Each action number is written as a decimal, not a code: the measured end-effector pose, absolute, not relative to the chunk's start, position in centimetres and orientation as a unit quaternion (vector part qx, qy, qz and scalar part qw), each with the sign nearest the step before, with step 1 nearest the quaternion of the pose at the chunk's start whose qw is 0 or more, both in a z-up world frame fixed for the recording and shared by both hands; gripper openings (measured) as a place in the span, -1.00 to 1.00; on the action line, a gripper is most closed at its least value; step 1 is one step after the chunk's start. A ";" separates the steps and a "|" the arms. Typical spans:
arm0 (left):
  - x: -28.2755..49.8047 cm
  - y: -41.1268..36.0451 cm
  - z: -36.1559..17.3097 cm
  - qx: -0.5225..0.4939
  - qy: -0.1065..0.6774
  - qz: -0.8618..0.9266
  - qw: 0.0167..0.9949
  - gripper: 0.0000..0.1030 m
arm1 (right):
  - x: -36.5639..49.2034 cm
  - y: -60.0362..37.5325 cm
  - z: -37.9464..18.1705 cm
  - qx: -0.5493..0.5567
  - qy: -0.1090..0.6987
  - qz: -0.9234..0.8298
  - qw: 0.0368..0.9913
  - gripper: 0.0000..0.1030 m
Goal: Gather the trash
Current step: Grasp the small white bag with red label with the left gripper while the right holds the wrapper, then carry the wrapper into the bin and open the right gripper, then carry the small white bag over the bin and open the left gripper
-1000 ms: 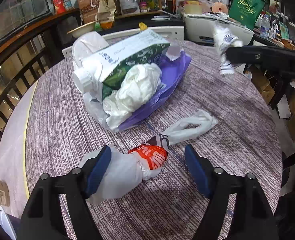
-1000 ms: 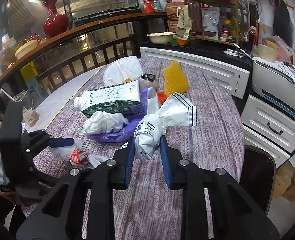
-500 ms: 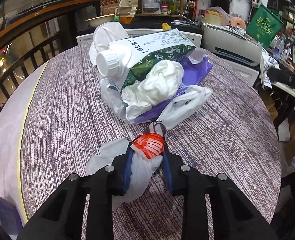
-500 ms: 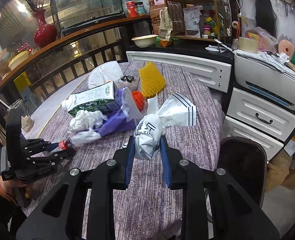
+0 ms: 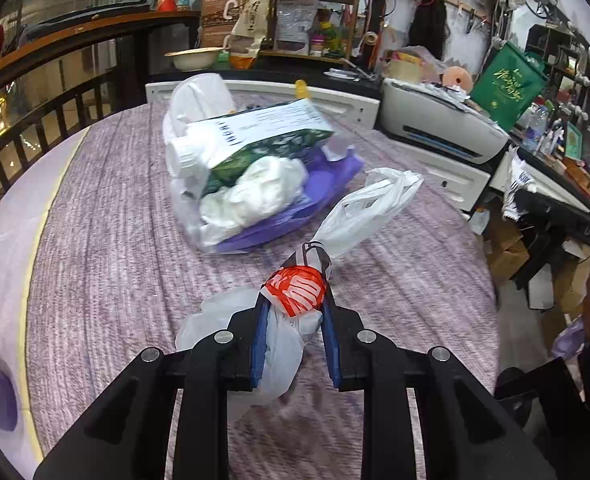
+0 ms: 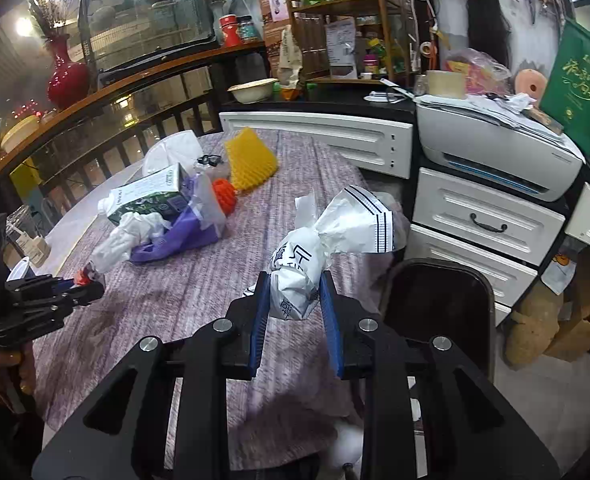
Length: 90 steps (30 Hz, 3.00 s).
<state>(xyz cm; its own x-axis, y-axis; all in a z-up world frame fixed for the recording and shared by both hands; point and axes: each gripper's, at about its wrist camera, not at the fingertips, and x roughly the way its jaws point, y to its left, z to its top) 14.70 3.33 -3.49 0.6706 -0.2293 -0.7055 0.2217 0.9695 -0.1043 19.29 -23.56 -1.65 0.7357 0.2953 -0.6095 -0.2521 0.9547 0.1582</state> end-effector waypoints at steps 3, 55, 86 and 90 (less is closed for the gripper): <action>14.5 2.1 -3.0 -0.013 0.381 -0.138 0.914 -0.53 | 18.5 -25.1 -1.9 0.030 0.328 0.127 0.936 -0.49; 19.0 -21.1 -5.7 -0.025 0.424 -0.319 0.847 -0.53 | 20.7 -40.8 -19.9 0.131 0.461 -0.063 0.875 0.20; 24.3 -29.2 -13.9 0.040 0.516 -0.277 0.810 0.23 | 13.3 -49.4 -18.8 0.200 0.429 -0.159 0.866 0.31; 23.8 -29.2 -13.4 0.044 0.509 -0.289 0.810 0.49 | 13.4 -49.4 -18.9 0.200 0.430 -0.159 0.866 0.31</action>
